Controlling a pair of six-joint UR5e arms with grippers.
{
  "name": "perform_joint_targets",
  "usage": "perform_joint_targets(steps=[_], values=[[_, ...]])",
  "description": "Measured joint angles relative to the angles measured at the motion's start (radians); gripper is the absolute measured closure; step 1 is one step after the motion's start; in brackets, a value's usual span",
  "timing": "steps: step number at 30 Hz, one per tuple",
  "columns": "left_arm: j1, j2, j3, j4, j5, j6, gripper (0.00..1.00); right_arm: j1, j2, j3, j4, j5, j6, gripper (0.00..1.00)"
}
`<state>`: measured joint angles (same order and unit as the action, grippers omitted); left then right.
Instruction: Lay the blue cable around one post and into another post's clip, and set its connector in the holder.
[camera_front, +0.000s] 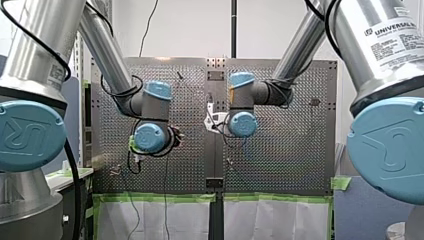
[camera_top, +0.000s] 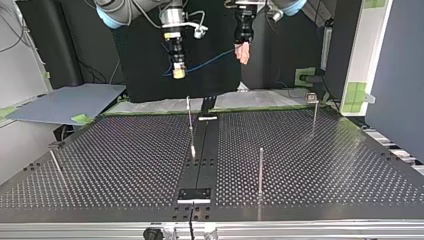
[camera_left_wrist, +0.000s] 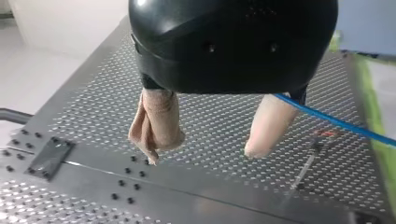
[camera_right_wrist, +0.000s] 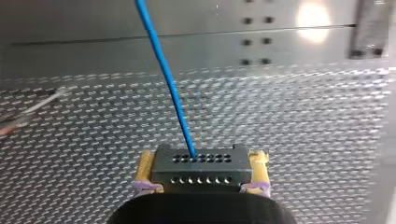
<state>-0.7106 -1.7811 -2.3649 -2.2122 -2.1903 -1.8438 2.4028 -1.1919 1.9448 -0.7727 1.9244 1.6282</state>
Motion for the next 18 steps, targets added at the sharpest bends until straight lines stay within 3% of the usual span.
perform_joint_targets(steps=[18], values=[[0.059,0.161,0.157,-0.161,0.025,-0.065,0.0,-0.001,-0.177,-0.172,0.177,-0.033,-0.021,1.0]])
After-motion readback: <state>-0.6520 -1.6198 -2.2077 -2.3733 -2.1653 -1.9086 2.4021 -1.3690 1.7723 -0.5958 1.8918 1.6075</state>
